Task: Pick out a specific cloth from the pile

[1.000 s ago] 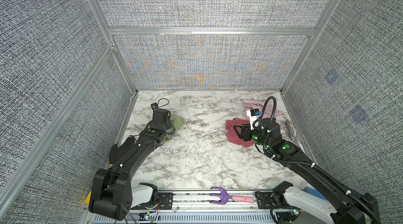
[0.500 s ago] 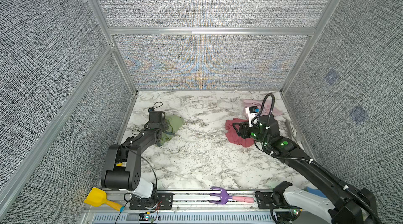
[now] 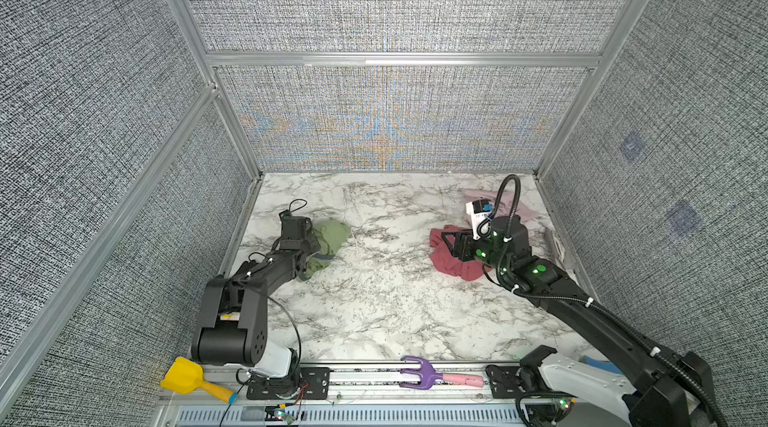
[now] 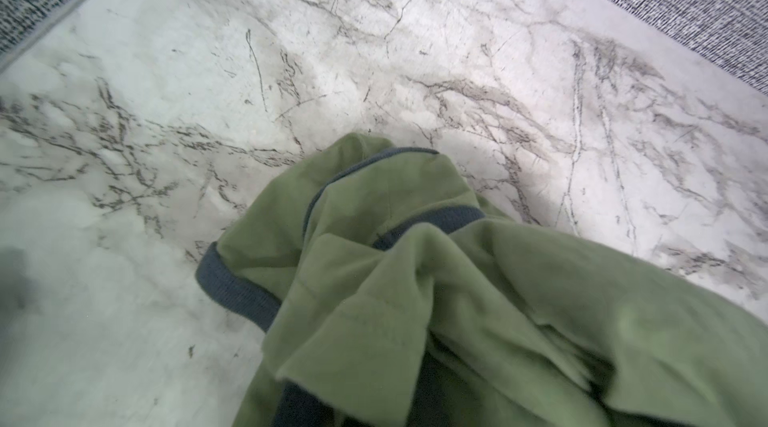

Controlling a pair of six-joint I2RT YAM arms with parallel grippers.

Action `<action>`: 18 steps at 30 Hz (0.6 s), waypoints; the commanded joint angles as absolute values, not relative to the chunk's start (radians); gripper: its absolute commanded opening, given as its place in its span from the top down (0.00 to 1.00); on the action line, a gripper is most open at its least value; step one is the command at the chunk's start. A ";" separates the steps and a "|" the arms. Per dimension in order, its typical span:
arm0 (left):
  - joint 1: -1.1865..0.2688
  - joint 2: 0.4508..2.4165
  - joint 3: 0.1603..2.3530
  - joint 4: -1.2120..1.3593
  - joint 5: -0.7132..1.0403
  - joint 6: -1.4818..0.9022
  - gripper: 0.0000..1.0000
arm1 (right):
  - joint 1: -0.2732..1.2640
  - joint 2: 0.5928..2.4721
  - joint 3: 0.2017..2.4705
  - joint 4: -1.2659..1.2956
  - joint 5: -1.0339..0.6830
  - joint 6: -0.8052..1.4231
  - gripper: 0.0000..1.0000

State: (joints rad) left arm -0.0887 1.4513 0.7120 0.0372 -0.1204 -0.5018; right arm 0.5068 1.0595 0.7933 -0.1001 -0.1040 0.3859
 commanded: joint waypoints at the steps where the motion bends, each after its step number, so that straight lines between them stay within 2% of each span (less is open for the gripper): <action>1: -0.087 1.387 0.725 -0.075 -0.113 -0.513 0.62 | 0.507 1.060 0.802 -0.090 -0.104 0.388 0.40; 4: -0.088 1.307 0.720 -0.120 -0.118 -0.511 0.51 | 0.508 1.065 0.812 -0.106 -0.106 0.384 0.40; 9: -0.127 1.133 0.704 -0.166 -0.148 -0.481 0.48 | 0.507 1.057 0.791 -0.085 -0.105 0.393 0.40; 15: -0.330 0.992 0.680 -0.225 -0.256 -0.448 0.48 | 0.507 1.074 0.788 -0.072 -0.119 0.401 0.40; 18: -0.382 0.992 0.627 -0.186 -0.198 -0.471 0.48 | 0.508 1.077 0.779 -0.051 -0.133 0.409 0.40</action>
State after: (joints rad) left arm -0.3569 0.9905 0.6575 -0.1787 -0.2031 -0.4679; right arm 0.5068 1.0748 0.7853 -0.0914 -0.1131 0.3950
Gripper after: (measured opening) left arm 0.525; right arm 0.597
